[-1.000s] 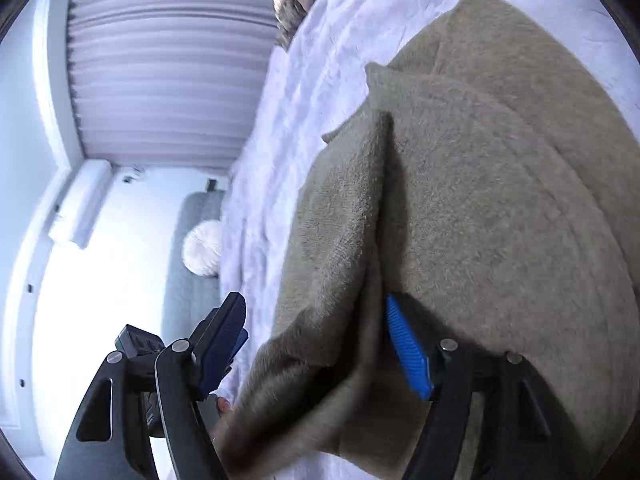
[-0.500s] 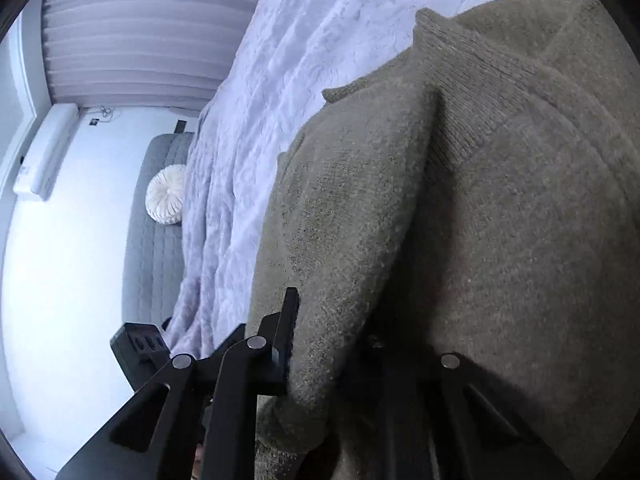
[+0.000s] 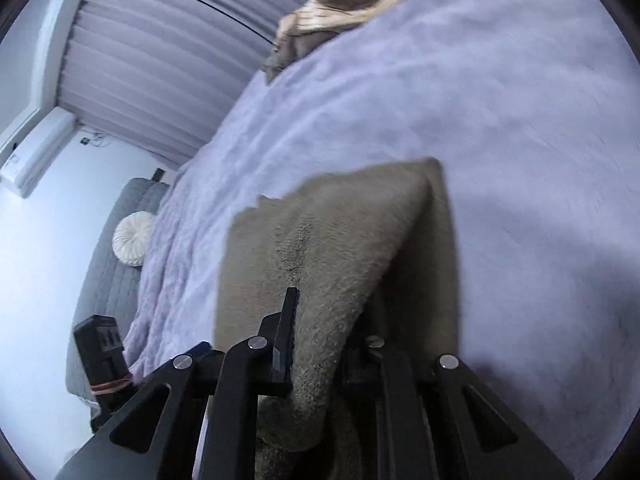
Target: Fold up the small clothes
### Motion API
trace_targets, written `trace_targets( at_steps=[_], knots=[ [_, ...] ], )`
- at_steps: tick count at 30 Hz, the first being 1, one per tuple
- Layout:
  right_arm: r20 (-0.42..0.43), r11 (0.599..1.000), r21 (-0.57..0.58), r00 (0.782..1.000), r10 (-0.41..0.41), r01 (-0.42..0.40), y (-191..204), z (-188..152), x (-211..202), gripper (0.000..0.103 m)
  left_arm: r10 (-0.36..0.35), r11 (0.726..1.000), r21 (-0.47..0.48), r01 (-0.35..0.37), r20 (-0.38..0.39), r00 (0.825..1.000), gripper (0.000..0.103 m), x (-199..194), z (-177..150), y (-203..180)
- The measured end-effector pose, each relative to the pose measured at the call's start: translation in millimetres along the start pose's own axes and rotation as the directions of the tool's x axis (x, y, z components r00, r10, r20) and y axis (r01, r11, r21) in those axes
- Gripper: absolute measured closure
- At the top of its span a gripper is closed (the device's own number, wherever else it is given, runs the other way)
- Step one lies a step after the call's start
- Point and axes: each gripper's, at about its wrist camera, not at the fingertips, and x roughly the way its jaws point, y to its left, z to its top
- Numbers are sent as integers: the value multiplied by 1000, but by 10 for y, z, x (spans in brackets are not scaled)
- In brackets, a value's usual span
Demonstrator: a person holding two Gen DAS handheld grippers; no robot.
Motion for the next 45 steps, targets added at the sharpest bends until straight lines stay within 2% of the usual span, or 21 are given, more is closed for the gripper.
trace_targets(
  at_steps=[2,6,8,10,11,12,15,17,20,22,23,24,26,28,30,31,34,45],
  knots=[
    [17,998,31,999,49,-50,-132,-32,-73,84,-6,1000,-11,6,-3,1000,1,-4,-3,21],
    [14,998,36,999,47,-48,-82,60,-29,77,27,1000,6,-27,-2,1000,1,-75,35,27],
    [64,1000,4,998,-30,30,-10,94,-91,74,53,998,30,-53,16,998,1,-129,24,24],
    [132,990,-23,982,-136,140,56,140,-241,71,71,996,49,-72,28,997,1,-186,-7,26],
    [140,987,-11,978,-156,159,65,167,-296,70,78,996,52,-79,30,997,1,-213,-19,36],
    [136,987,12,978,-160,160,58,182,-363,66,83,995,55,-84,33,996,1,-242,-35,42],
    [96,993,42,989,-110,106,38,135,-549,66,89,993,72,-91,32,996,1,-310,-80,59],
    [113,997,48,992,-58,53,35,-32,-761,63,89,993,78,-90,22,996,1,-336,-128,76],
    [140,1000,-7,990,16,-15,160,-316,-968,56,83,994,78,-83,-1,997,1,-350,-225,111],
    [108,998,-64,994,22,-15,268,-449,-954,56,86,993,79,-85,-12,996,1,-345,-288,107],
    [82,995,-95,997,-8,16,317,-498,-888,57,94,993,80,-92,-14,995,1,-333,-311,88],
    [72,991,-123,997,-43,51,368,-536,-852,66,100,992,79,-98,-19,995,1,-325,-342,67],
    [70,978,-165,990,-118,129,434,-601,-784,93,111,990,88,-108,-25,993,1,-306,-421,18],
    [70,966,-150,977,-201,210,371,-660,-751,93,146,981,129,-143,-13,989,1,-264,-536,-15],
    [66,947,-147,958,-278,285,202,-732,-710,94,140,979,148,-137,-12,990,1,-238,-624,-1],
    [49,947,-135,957,-287,291,112,-766,-695,94,128,982,143,-125,-16,992,1,-234,-668,22],
    [54,963,-109,968,-244,248,12,-877,-808,94,131,981,145,-130,-3,991,1,-271,-721,31],
    [104,928,-189,947,-305,320,370,-1106,-1138,93,143,981,129,-142,0,990,1,-436,-874,51]
  ],
)
